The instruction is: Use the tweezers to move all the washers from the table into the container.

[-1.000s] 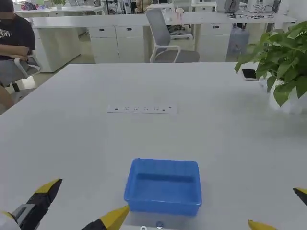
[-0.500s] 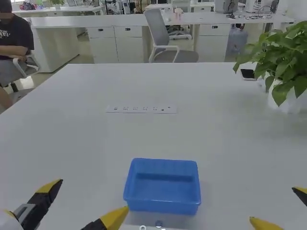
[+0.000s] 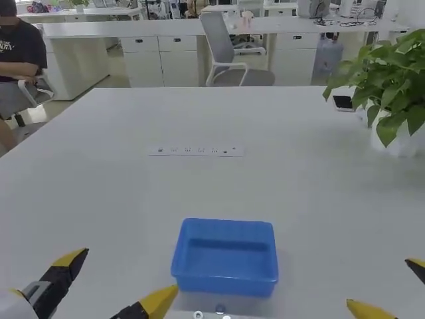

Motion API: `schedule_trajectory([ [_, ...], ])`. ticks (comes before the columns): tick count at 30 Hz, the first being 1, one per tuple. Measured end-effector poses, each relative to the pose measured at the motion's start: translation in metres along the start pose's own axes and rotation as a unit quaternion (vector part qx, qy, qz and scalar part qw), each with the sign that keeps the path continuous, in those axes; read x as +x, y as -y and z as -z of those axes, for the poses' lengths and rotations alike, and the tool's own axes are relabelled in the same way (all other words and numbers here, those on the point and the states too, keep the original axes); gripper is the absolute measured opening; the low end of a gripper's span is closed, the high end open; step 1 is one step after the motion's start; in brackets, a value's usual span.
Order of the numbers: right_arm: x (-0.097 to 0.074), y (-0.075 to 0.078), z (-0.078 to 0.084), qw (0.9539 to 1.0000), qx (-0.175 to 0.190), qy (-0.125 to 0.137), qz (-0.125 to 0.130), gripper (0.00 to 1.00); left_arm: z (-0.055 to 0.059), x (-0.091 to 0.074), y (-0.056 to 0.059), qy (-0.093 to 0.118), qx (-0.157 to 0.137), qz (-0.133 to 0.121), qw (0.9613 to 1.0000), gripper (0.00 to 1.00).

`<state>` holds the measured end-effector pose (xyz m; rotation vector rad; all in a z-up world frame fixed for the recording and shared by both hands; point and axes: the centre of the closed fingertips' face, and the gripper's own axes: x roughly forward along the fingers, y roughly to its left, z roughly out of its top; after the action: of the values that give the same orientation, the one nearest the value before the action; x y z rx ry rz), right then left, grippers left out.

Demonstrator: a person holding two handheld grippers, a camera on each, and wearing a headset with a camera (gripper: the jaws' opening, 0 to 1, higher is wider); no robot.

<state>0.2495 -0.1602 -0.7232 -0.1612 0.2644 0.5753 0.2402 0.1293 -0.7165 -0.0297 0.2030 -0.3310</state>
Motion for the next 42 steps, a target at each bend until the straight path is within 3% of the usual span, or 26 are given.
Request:
schedule_trajectory([
  [8,0.002,-0.007,0.003,0.9998,0.0,-0.007,-0.018,0.57,-0.001,-0.002,-0.006,0.002,-0.008,-0.015,0.9999,0.87],
  [12,0.002,-0.005,0.003,0.9998,0.007,-0.008,-0.016,0.57,0.004,-0.001,-0.006,-0.01,-0.004,-0.014,0.9998,0.86],
  [18,0.0,0.005,0.003,0.9998,0.014,-0.006,0.012,0.58,0.007,0.001,-0.004,-0.019,-0.005,-0.006,0.9998,0.88],
  [24,-0.001,0.006,-0.004,0.9994,0.024,0.01,0.021,0.6,0.003,0.0,-0.001,-0.008,0.001,-0.001,1.0,0.9],
  [27,0.0,0.006,-0.005,0.9995,0.016,0.011,0.025,0.64,0.005,0.0,0.0,-0.009,-0.029,0.012,0.9995,0.9],
  [32,-0.004,0.017,-0.008,0.9977,0.024,0.018,0.061,0.66,0.005,0.0,-0.002,-0.005,-0.059,0.022,0.998,0.92],
  [37,-0.005,0.021,-0.007,0.9964,0.03,0.012,0.078,0.68,0.009,0.001,0.006,-0.014,-0.042,0.038,0.9983,0.93],
  [42,-0.001,0.017,0.0,0.9971,0.024,-0.012,0.072,0.7,0.01,0.002,0.008,-0.019,-0.032,0.043,0.9984,0.91],
])
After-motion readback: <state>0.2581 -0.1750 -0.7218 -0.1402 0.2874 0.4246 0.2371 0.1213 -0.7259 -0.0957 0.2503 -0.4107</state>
